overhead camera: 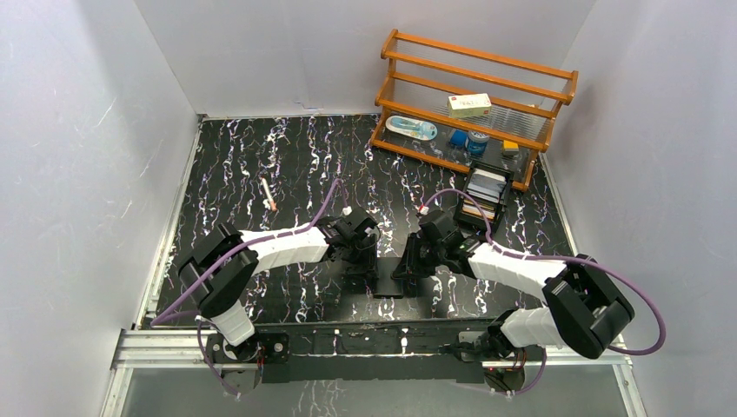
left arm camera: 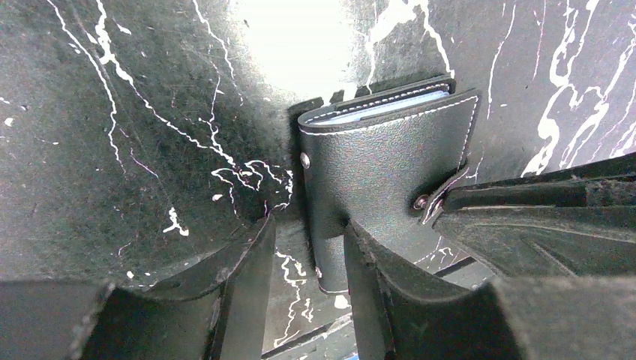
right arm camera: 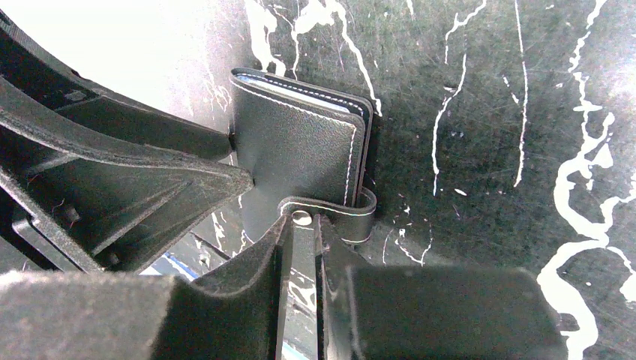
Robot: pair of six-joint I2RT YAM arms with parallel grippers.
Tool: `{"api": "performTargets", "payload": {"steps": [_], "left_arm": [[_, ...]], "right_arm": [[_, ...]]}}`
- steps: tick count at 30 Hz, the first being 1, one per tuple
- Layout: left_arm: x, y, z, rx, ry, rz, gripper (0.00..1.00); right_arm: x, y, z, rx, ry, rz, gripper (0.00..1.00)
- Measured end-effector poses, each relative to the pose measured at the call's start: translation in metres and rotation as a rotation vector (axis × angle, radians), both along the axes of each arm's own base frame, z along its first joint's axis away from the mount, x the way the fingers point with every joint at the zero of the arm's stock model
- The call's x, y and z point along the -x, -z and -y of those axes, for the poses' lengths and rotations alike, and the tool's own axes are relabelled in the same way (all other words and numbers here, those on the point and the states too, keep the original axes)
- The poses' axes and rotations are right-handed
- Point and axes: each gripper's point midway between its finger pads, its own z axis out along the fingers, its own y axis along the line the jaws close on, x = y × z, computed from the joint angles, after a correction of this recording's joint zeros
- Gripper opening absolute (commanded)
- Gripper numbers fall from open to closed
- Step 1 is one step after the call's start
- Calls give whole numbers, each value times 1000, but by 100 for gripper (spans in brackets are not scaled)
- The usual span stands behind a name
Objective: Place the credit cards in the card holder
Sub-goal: Close the snap button on the card holder, then press the snap button on the card holder.
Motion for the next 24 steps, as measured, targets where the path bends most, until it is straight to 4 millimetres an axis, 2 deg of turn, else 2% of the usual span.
{"api": "performTargets", "payload": {"steps": [13,24], "left_arm": [[-2,-1,5,19,2,6,36],[-2,0,10,51,2,9,36]], "right_arm": [[-5,2,-4,20,1,-14,21],[-5,4,-6,133,-13,-17,21]]}}
